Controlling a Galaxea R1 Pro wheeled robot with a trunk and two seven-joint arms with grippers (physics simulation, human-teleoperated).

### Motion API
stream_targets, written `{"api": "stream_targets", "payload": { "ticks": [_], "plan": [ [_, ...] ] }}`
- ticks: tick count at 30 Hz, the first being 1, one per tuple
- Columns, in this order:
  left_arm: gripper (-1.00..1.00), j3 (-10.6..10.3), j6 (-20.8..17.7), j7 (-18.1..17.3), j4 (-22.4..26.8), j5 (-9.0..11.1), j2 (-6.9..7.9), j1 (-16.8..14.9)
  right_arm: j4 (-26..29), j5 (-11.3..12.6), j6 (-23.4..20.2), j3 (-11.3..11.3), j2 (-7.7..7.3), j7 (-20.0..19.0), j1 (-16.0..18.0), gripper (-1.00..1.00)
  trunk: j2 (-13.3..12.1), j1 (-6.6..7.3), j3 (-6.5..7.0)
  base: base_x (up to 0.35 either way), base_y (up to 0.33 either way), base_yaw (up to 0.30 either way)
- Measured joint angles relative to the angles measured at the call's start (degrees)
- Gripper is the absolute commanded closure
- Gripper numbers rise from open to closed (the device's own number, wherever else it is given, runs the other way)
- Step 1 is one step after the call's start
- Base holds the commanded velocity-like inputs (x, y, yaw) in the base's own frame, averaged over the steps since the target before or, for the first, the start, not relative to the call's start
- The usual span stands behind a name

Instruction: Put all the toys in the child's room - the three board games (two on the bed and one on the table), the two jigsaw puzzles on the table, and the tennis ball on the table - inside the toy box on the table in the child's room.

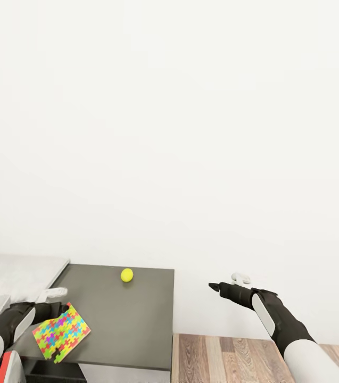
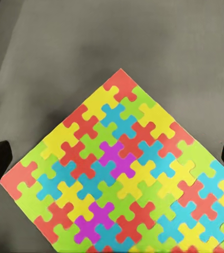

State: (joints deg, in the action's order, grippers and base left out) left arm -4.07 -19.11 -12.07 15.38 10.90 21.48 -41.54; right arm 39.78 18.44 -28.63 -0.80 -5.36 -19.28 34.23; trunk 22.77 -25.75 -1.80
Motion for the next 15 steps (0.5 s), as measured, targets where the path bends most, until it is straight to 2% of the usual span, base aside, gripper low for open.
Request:
{"api": "stream_targets", "payload": {
  "ticks": [2,5,11,15],
  "plan": [
    [-1.0,0.0,0.0,-2.0,0.0,-0.1,0.51,0.0,0.0,0.0,0.1,0.0,0.0,0.0,0.0,-1.0,0.0,0.0,-0.19,0.0,0.0,0.0],
    [-1.0,0.0,0.1,-3.2,0.0,-0.1,0.83,-0.1,0.0,0.0,0.1,0.0,0.0,0.0,0.0,-1.0,0.0,0.0,-0.47,0.0,0.0,0.0],
    [-1.0,-0.1,0.3,-3.9,0.0,-0.1,1.28,-0.1,0.0,0.0,0.2,0.0,0.0,0.0,0.0,-1.0,0.0,0.0,-1.03,0.0,0.0,0.0],
    [-1.0,-0.1,0.5,-4.1,0.0,-0.1,2.49,-0.1,0.0,0.0,0.2,0.0,0.0,0.0,0.0,-1.0,0.0,0.0,-1.4,0.0,0.0,0.0]
  ]
}}
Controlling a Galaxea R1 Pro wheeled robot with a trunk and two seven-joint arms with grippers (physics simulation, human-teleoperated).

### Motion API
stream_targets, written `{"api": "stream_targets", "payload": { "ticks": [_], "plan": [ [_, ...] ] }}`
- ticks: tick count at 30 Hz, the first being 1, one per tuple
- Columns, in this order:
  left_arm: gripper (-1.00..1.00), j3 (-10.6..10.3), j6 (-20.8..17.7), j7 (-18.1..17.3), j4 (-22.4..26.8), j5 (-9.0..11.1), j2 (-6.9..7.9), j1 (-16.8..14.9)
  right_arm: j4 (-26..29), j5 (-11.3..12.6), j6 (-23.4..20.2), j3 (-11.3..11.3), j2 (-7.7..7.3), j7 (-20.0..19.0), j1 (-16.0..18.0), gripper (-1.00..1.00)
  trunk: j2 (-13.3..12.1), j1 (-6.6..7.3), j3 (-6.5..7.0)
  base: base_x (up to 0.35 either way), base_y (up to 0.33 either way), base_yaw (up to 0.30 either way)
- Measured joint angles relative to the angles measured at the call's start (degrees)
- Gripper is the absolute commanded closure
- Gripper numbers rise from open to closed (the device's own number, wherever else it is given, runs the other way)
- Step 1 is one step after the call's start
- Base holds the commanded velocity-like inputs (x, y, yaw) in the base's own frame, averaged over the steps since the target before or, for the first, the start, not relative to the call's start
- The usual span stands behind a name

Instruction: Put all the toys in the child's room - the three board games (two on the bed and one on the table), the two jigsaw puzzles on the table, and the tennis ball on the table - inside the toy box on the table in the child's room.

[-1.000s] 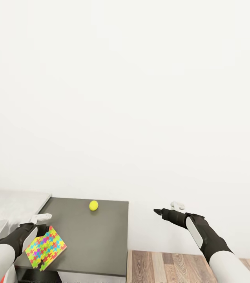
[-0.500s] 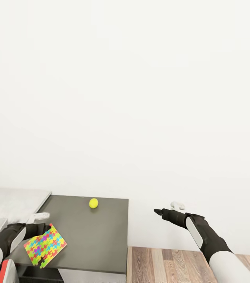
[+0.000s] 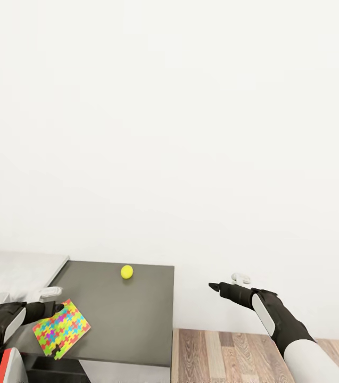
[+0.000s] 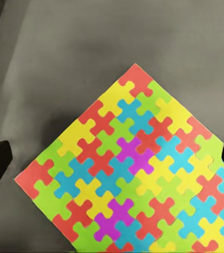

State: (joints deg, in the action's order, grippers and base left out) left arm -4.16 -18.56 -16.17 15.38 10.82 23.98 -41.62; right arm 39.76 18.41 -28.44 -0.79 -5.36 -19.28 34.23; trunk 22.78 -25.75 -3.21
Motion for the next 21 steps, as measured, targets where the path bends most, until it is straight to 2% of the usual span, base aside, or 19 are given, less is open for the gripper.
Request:
{"api": "stream_targets", "payload": {
  "ticks": [2,4,21],
  "plan": [
    [-1.0,0.0,0.1,-0.1,0.0,0.0,0.89,0.0,0.0,0.0,0.0,0.0,0.0,0.0,0.0,-1.0,0.0,0.0,-0.19,0.0,0.0,0.0],
    [-1.0,0.0,0.1,-0.1,0.0,0.0,1.12,0.0,0.0,0.0,0.0,0.0,0.0,0.0,0.0,-1.0,0.0,0.0,-0.37,0.0,0.0,0.0],
    [-1.0,0.1,0.2,0.1,0.0,0.0,1.04,0.0,0.0,0.0,0.0,0.0,0.03,0.0,0.0,-1.0,0.0,0.0,-1.97,0.0,0.0,0.0]
  ]
}}
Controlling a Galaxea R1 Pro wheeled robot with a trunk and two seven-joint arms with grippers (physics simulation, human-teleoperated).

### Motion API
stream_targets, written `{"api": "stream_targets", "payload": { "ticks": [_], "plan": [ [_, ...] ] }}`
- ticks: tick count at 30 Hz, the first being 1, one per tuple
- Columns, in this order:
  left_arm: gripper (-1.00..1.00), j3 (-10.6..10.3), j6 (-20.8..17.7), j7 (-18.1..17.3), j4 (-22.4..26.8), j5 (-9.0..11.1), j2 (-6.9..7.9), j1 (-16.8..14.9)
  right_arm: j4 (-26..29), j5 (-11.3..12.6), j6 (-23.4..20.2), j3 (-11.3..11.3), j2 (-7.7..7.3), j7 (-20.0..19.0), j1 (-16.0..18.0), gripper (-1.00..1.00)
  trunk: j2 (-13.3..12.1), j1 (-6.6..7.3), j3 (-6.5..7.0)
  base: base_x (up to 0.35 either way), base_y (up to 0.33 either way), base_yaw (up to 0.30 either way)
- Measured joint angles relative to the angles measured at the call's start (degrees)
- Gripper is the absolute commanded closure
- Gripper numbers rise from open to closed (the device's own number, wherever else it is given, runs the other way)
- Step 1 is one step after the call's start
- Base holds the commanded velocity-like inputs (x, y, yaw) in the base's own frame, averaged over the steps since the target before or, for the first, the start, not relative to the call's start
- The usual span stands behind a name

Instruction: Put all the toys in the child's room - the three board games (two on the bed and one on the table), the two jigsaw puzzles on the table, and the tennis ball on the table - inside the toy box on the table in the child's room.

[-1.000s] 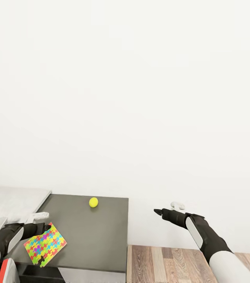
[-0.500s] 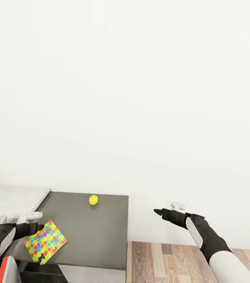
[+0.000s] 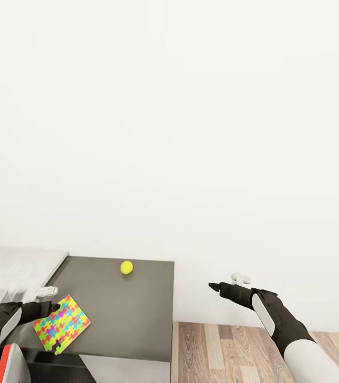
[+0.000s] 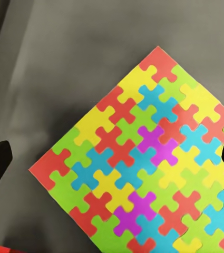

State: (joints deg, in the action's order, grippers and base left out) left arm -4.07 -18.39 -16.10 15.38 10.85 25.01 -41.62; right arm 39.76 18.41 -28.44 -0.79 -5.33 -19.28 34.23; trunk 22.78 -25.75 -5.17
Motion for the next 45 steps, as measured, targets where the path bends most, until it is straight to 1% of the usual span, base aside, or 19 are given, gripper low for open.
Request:
{"api": "stream_targets", "payload": {
  "ticks": [36,45],
  "plan": [
    [-1.0,-0.1,0.2,0.0,0.1,0.1,0.44,0.0,0.0,0.0,0.1,0.1,0.06,0.0,0.0,-1.0,0.0,0.0,-3.36,0.0,0.0,0.0],
    [-1.0,-0.1,0.9,0.0,0.1,0.1,0.42,0.0,0.0,0.0,0.1,0.1,0.06,0.1,0.0,-1.0,0.0,0.0,-3.6,0.0,0.0,0.0]
  ]
}}
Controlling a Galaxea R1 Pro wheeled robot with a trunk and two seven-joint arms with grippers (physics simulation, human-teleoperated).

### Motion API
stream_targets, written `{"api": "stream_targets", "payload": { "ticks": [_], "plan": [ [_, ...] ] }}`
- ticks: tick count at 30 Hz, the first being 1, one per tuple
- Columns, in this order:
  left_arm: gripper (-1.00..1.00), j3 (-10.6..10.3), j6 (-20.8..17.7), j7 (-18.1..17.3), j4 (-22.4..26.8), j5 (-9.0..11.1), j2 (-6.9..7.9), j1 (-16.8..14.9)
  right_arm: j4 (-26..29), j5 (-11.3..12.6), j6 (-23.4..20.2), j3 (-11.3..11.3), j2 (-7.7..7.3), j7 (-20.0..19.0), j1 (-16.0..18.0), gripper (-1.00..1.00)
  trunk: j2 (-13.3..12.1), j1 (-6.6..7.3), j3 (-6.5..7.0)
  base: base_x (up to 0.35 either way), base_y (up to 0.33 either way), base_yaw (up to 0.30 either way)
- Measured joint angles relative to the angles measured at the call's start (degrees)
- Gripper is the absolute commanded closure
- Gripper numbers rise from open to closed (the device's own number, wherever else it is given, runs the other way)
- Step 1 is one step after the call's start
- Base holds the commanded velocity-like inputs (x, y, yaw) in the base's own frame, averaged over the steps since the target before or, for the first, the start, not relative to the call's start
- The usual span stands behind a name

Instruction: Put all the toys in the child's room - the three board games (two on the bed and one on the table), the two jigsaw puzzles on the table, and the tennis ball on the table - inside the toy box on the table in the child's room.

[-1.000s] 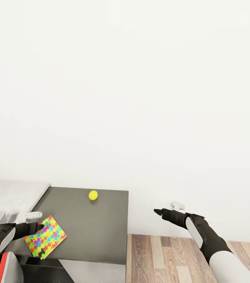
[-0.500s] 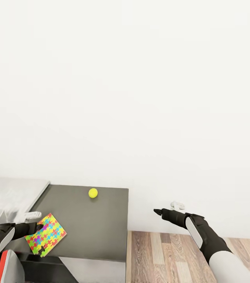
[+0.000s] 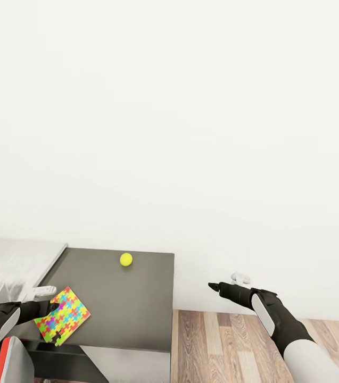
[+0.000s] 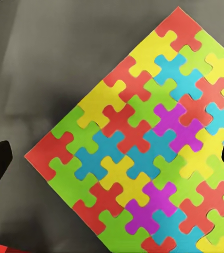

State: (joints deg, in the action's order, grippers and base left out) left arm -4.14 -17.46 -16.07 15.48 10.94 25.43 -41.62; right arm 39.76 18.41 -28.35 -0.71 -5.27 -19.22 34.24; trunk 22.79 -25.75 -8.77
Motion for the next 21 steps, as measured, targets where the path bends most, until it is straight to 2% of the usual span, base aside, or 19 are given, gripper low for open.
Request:
{"api": "stream_targets", "payload": {
  "ticks": [6,9,12,18,21],
  "plan": [
    [-1.0,0.3,0.0,-1.6,1.6,0.5,-1.67,-0.4,0.2,0.5,1.2,0.5,1.64,0.0,0.0,-1.0,0.0,0.0,0.0,0.0,0.0,0.0],
    [-1.0,0.3,0.2,-0.7,2.5,0.5,-2.28,-0.4,0.2,0.5,0.9,0.3,1.86,0.0,0.0,-1.0,0.0,0.0,0.0,0.0,0.0,0.0],
    [-1.0,0.3,-0.7,-1.2,3.5,0.5,-3.11,-0.7,0.2,0.5,0.6,0.0,2.83,0.0,0.0,-1.0,0.0,0.0,0.0,0.0,0.0,0.0],
    [-1.0,0.3,-2.7,-2.6,5.3,0.5,-3.43,-0.7,0.2,0.4,0.5,-0.1,4.77,0.0,0.0,-1.0,0.0,0.0,0.0,0.0,0.0,0.0],
    [-1.0,0.3,-3.4,-2.8,5.4,0.5,-3.4,-0.8,0.2,0.4,0.5,-0.1,5.15,0.0,0.0,-1.0,0.0,0.0,0.0,0.0,0.0,0.0]
  ]
}}
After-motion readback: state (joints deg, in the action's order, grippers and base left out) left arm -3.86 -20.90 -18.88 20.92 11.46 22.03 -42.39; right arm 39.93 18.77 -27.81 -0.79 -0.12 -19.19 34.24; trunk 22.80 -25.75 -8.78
